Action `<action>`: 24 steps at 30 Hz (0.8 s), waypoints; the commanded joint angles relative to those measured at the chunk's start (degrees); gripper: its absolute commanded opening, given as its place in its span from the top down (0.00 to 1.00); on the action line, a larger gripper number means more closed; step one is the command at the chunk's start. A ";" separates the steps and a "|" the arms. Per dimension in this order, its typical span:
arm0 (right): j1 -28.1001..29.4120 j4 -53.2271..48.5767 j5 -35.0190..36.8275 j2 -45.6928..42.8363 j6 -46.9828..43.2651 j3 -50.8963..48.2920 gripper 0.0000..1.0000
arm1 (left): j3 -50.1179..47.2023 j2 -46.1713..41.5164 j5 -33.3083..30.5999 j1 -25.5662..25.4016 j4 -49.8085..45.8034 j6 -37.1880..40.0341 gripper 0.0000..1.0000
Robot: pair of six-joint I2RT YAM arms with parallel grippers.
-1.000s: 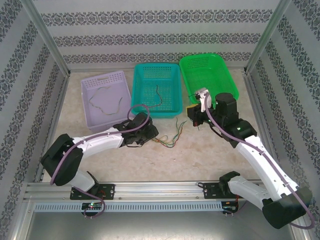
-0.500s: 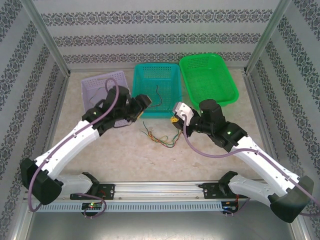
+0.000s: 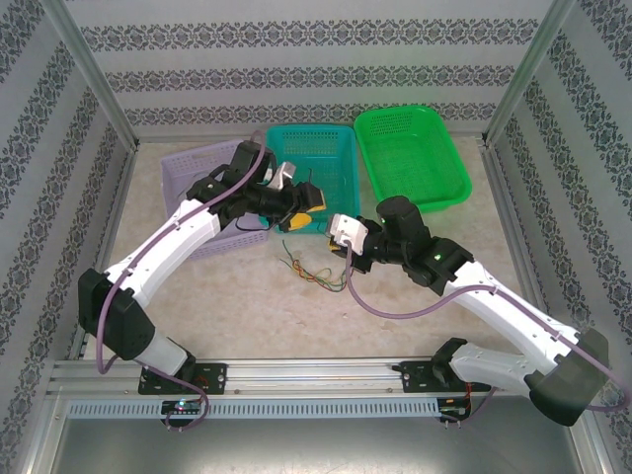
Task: Untangle the cables
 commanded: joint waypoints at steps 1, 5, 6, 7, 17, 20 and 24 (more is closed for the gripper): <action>1.29 0.13 -1.00 0.27 -1.71 1.71 1.00 | 1.38 1.03 3.09 0.03 -2.41 3.21 0.45; 1.94 0.05 -0.49 0.48 -1.82 1.54 1.00 | 1.20 2.29 2.50 0.03 1.61 0.95 0.57; 2.06 0.04 -0.31 0.45 -1.80 1.51 1.00 | 1.55 2.66 2.10 0.03 2.13 0.66 0.63; 2.21 -0.03 -0.12 0.46 -1.71 1.55 1.00 | 2.14 2.97 0.93 0.11 2.08 0.64 0.72; 5.14 -3.14 1.67 0.39 11.28 -0.84 1.00 | -7.61 -8.83 -23.98 3.36 26.32 -9.04 1.00; 5.98 -1.09 0.10 1.23 20.06 -2.34 1.00 | -11.59 -11.10 -28.85 3.56 35.62 -11.25 1.00; 7.77 0.54 -2.80 3.73 27.13 -2.56 1.00 | -14.49 -11.58 -30.65 3.86 44.67 -13.12 1.00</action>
